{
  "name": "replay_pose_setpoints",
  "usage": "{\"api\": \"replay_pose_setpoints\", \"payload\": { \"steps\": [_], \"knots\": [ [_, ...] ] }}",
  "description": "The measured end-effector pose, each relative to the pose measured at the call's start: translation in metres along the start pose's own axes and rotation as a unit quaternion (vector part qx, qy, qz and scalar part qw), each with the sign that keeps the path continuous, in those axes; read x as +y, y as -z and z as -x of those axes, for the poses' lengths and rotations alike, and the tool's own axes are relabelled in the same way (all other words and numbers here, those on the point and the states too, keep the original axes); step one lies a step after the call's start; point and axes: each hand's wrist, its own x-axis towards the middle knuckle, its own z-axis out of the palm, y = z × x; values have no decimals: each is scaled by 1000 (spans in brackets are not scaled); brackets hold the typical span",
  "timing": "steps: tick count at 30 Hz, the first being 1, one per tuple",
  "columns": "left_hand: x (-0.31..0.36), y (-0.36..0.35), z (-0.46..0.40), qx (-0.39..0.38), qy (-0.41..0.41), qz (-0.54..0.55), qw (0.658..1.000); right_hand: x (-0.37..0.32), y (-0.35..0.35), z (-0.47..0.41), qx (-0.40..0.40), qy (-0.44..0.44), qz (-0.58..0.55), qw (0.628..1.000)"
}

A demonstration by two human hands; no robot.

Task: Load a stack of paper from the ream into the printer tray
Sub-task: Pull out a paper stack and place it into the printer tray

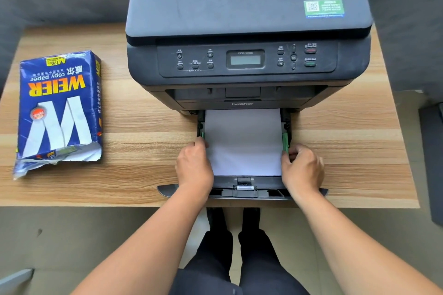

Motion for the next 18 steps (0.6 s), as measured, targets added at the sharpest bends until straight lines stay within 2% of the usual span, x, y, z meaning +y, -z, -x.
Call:
{"api": "replay_pose_setpoints", "payload": {
  "steps": [9,18],
  "knots": [
    [-14,-5,4,0,-67,6,998,-2,2,0,1,16,6,1000],
    [-19,-10,4,-5,-75,16,997,-5,4,5,20,48,23,998]
  ]
}}
